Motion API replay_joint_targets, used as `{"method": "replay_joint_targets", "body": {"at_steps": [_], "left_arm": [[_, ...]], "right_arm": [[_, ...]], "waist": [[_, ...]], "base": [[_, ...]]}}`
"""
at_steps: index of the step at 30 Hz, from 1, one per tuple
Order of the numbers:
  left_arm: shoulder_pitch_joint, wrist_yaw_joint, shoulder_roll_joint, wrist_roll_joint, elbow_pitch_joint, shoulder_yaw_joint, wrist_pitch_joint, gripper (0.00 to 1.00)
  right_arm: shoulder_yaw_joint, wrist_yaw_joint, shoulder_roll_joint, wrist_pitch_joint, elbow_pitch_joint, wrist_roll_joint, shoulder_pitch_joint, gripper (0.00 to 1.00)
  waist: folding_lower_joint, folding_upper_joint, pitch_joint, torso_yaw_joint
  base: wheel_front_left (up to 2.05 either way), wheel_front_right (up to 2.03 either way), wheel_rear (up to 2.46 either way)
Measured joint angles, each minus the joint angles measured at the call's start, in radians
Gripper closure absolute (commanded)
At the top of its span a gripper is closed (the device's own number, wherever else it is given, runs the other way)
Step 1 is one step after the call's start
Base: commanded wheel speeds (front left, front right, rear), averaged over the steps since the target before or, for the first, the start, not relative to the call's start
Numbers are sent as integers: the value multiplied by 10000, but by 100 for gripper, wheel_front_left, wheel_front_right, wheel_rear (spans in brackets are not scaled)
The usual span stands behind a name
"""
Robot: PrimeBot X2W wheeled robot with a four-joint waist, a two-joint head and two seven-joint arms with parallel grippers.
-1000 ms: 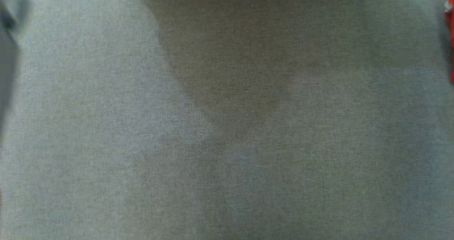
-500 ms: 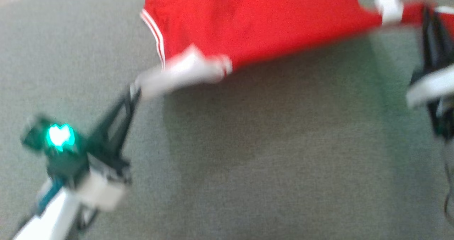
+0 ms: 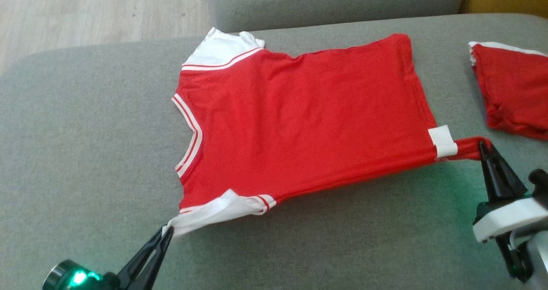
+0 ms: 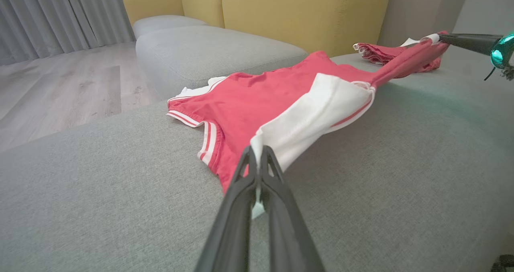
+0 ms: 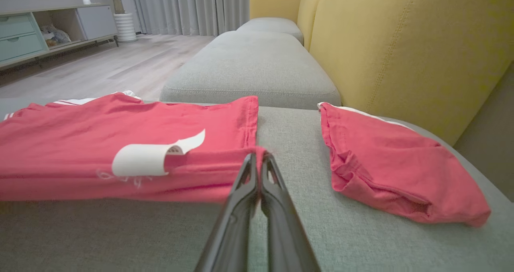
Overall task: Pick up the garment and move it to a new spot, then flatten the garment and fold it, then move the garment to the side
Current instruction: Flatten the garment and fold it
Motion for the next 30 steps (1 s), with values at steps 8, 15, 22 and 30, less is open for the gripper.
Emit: {"method": "replay_joint_targets", "body": {"at_steps": [8,15,22,30], "left_arm": [[-1453,-278,92,410,604,-222,92,100],[-4471,-533,184,842,1350,-754,176,100],[-6958,-612,364,721,2485,-2011,301,100],[-8214,-550,153,8,4008,-2784,105,0]], "right_arm": [[-299,0,328,176,25,-339,-127,100],[-245,0,359,171,573,-351,-1697,100],[593,0,318,190,1628,-299,-3282,100],[1152,0,209,155,2782,-232,-4213,0]], "waist": [[4,0,372,23],[6,0,1182,61],[7,0,1968,55],[6,-1,2364,87]], "base": [[0,0,0],[0,0,0],[0,0,0],[0,0,0]]}}
